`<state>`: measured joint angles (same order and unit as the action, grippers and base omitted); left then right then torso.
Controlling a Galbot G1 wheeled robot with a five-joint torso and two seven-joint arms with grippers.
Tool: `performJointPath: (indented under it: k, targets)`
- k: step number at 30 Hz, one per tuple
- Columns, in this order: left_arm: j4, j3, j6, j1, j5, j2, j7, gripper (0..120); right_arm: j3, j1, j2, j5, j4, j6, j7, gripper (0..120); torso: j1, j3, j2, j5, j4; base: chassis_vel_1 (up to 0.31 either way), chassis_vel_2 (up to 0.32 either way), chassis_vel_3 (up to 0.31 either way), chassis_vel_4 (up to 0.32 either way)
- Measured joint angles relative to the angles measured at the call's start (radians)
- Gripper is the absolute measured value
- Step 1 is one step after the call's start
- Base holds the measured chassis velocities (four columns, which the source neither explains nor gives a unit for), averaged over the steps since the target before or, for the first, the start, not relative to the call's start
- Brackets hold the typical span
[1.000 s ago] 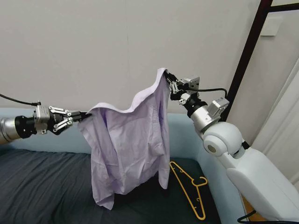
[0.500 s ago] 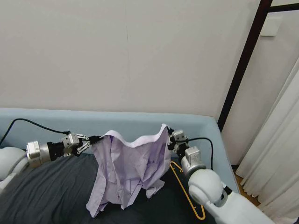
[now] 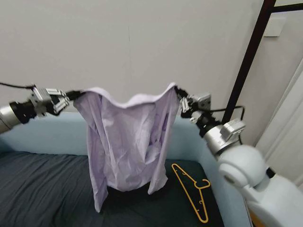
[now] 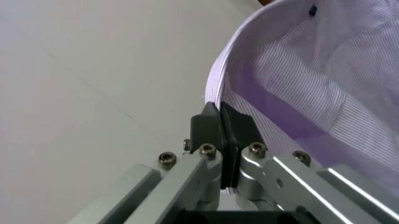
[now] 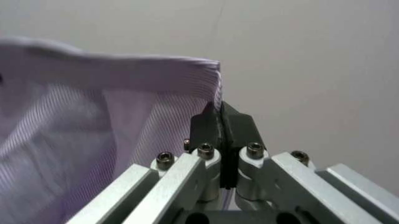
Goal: Pick up the clothes from the sofa and hang them on the clothes hanger.
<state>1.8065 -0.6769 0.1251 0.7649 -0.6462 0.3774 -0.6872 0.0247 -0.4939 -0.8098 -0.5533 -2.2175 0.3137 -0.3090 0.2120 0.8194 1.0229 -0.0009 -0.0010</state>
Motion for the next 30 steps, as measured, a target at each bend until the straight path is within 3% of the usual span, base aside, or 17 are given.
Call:
performJointPath:
  k: [6, 11, 13, 15, 20, 26, 30]
  targets:
    - [0.054, -0.02, -0.023, 0.021, 0.014, 0.027, 0.019, 0, 0.029, -0.001, 0.028, 0.03, -0.023, 0.053, -0.027, 0, 0.0, 0.0, 0.0, 0.0006, -0.0001, 0.0, 0.0, 0.0, 0.0]
    - [0.047, -0.015, -0.021, 0.038, 0.036, 0.041, 0.018, 0, 0.029, -0.019, 0.044, 0.035, -0.031, 0.048, -0.011, 0, 0.0, 0.0, 0.0, -0.0006, -0.0002, 0.0, 0.0, 0.0, 0.0]
    - [0.038, -0.015, -0.018, 0.052, 0.048, 0.045, 0.021, 0, 0.016, -0.031, 0.049, 0.038, -0.044, 0.056, -0.014, 0, 0.0, 0.0, 0.0, 0.0008, -0.0002, 0.0, 0.0, 0.0, 0.0]
    - [0.029, -0.013, -0.014, 0.062, 0.063, 0.054, 0.017, 0, 0.014, -0.042, 0.043, 0.058, -0.045, 0.065, -0.02, 0, 0.0, 0.0, 0.0, -0.0011, -0.0001, 0.0, 0.0, 0.0, 0.0]
    - [0.012, -0.009, -0.016, 0.067, 0.082, 0.062, 0.02, 0, 0.011, -0.094, 0.048, 0.119, -0.029, 0.074, -0.027, 0, 0.0, 0.0, 0.0, 0.0, -0.0002, 0.0, 0.0, 0.0, 0.0]
    - [0.009, 0.025, -0.025, 0.106, 0.149, 0.087, 0.023, 0, -0.012, -0.197, 0.008, 0.219, 0.008, 0.114, -0.053, 0, 0.0, 0.0, 0.0, -0.0001, -0.0004, 0.0, 0.0, 0.0, 0.0]
    - [-0.003, 0.049, -0.037, 0.162, 0.208, 0.138, 0.013, 0, -0.059, -0.266, -0.036, 0.309, 0.084, 0.078, -0.046, 0, 0.0, 0.0, 0.0, 0.0, -0.0005, 0.0, 0.0, 0.0, 0.0]
